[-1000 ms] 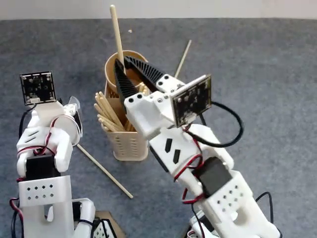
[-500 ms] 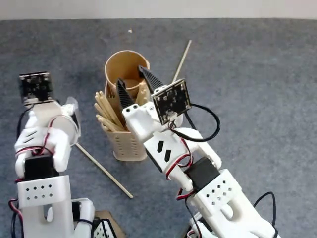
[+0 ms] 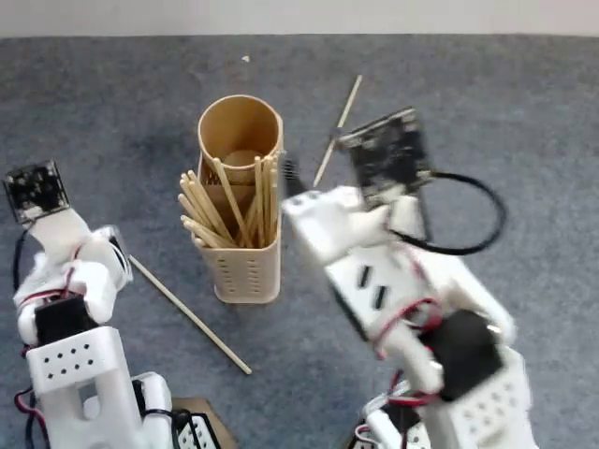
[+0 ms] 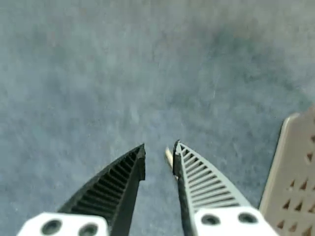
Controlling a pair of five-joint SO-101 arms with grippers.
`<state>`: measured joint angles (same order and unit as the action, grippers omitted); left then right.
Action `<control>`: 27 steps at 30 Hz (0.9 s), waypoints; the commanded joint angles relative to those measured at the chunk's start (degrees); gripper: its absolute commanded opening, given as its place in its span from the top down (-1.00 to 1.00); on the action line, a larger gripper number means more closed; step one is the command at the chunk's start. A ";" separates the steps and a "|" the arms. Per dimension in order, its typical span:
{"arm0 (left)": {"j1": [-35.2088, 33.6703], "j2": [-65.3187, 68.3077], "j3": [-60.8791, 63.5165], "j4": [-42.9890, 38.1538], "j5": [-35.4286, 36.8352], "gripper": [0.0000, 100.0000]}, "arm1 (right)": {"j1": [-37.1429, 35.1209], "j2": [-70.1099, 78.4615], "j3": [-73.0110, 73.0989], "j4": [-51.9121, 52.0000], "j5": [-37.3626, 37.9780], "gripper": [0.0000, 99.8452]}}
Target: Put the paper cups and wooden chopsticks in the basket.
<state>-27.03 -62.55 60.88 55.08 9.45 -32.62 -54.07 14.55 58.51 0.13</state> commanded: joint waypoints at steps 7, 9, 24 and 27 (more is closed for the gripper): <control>3.38 24.40 -2.59 -4.13 12.84 0.73 | 22.81 -1.45 9.80 20.26 0.44 0.58; 6.11 33.01 -5.32 -4.13 13.63 0.73 | 24.57 -1.45 17.27 15.87 0.70 0.58; 8.66 71.25 -29.76 4.31 16.18 0.91 | 27.56 -1.45 57.54 -23.25 0.62 0.58; 8.66 72.84 -30.81 4.57 16.09 0.97 | 27.56 -1.45 59.74 -25.63 0.62 0.58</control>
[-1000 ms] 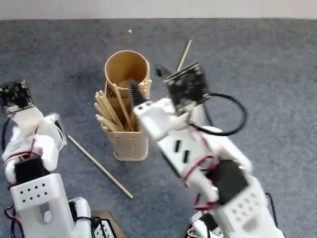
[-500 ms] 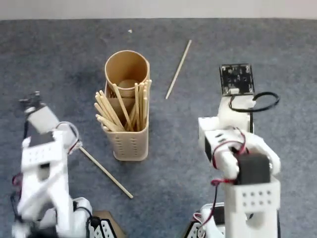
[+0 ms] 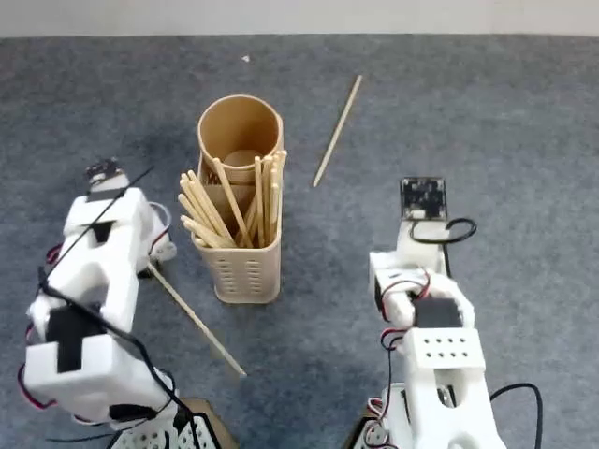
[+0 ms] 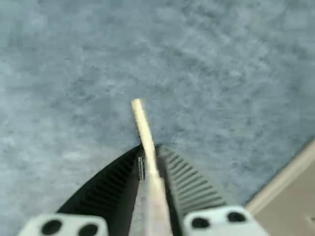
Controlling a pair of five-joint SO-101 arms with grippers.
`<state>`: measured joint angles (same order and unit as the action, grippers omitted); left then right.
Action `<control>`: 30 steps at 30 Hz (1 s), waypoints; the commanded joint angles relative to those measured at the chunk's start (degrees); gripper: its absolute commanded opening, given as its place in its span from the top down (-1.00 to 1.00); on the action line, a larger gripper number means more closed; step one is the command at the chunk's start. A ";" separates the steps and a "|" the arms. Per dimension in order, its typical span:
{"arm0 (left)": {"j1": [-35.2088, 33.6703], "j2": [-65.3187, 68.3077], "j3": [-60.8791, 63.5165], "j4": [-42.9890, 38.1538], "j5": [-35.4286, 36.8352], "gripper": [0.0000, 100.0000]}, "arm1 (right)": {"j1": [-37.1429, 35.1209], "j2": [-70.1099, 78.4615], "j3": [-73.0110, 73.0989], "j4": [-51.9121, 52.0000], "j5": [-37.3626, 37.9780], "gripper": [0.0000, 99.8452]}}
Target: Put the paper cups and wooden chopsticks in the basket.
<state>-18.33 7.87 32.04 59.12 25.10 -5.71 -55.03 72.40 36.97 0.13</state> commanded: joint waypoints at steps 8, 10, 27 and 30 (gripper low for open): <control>-3.38 2.68 -14.37 0.62 0.44 0.99 | 0.57 -0.48 6.20 -7.87 0.62 0.58; -5.05 2.68 -22.81 2.29 0.53 0.99 | 0.57 -0.48 7.08 -8.75 0.62 0.58; 13.67 0.66 -127.43 37.98 -8.44 0.99 | -4.09 -0.22 7.34 -9.27 0.62 0.58; 17.89 -6.11 -122.77 37.98 -9.76 0.99 | -4.09 -0.40 7.34 -9.27 0.62 0.58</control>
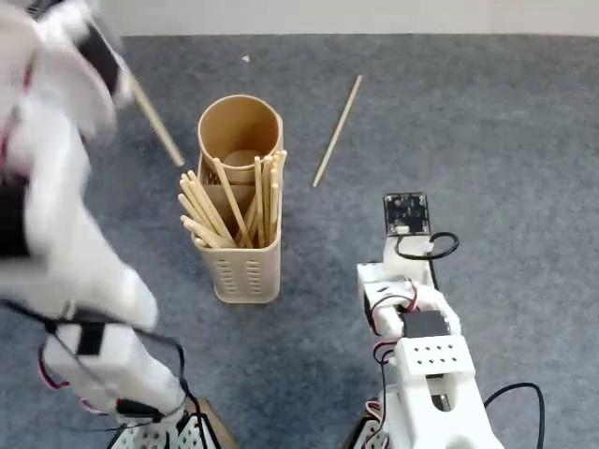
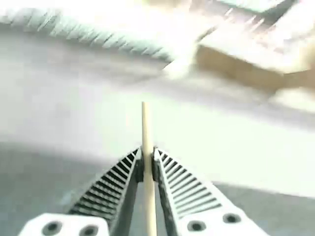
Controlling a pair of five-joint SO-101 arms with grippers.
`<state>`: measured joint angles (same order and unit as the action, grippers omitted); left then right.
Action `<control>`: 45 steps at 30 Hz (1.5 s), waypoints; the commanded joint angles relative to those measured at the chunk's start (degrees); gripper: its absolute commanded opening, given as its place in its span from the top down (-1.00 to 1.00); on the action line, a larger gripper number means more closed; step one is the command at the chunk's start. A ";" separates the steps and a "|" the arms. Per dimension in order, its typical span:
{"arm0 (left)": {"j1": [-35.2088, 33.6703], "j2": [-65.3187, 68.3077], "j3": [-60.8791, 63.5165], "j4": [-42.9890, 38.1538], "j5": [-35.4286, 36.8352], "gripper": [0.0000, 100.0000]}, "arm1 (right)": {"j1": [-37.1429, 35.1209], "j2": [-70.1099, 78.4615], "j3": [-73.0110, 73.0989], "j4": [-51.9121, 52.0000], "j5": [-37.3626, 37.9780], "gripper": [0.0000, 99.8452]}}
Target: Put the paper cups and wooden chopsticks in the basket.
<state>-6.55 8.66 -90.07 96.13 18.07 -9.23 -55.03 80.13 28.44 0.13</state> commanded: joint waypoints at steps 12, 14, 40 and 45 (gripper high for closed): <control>13.23 -11.91 11.30 2.64 -2.99 0.98 | -0.57 -0.13 -0.40 -0.75 0.62 0.58; 13.41 -11.82 13.49 2.64 -2.99 0.98 | -0.57 -0.13 -0.40 -0.75 0.62 0.58; 9.45 -11.91 14.64 2.81 -2.73 0.82 | -0.04 0.04 -0.92 -0.66 0.70 0.58; -10.42 -11.91 20.70 5.10 -2.64 0.82 | 2.33 0.31 -8.48 -0.04 0.70 0.58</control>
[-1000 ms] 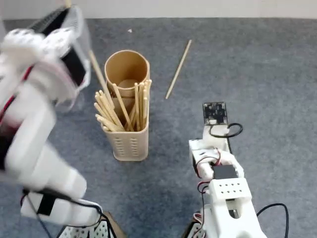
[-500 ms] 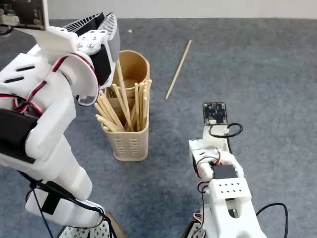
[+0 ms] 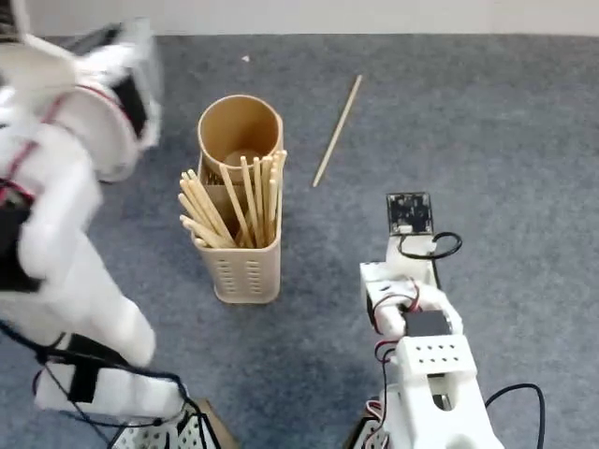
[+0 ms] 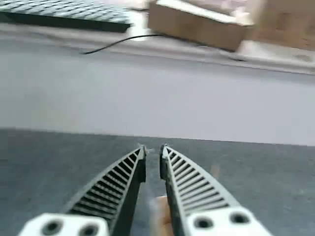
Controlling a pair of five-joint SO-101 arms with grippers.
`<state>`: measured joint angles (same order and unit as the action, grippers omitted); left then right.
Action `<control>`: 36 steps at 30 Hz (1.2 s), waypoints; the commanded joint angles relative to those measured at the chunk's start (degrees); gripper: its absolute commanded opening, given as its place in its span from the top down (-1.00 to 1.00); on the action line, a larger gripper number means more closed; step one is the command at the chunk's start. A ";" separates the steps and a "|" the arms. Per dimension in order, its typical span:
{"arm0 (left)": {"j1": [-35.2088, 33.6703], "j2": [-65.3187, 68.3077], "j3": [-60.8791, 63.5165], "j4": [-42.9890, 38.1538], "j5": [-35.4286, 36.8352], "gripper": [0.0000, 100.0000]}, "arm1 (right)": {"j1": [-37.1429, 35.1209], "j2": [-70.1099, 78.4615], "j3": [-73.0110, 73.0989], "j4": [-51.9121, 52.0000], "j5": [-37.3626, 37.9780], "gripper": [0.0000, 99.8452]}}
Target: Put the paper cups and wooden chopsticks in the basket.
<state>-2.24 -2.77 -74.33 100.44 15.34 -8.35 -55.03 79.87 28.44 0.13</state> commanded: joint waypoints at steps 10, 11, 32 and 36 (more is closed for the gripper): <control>-25.89 -0.40 32.57 0.79 -0.35 0.81 | -3.30 25.10 -45.76 16.22 0.26 0.58; -25.89 -0.40 34.77 0.79 -0.35 0.81 | -3.38 28.09 -48.13 16.13 0.26 0.58; -26.24 -0.31 66.51 -20.48 -0.35 0.81 | -9.01 69.23 -71.34 10.33 -17.93 0.58; -26.07 -0.31 68.44 -22.42 -0.35 0.81 | -9.10 70.64 -71.96 9.71 -17.93 0.58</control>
<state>-29.05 -2.42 -6.55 80.40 15.43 -17.14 16.09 10.59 38.90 -17.27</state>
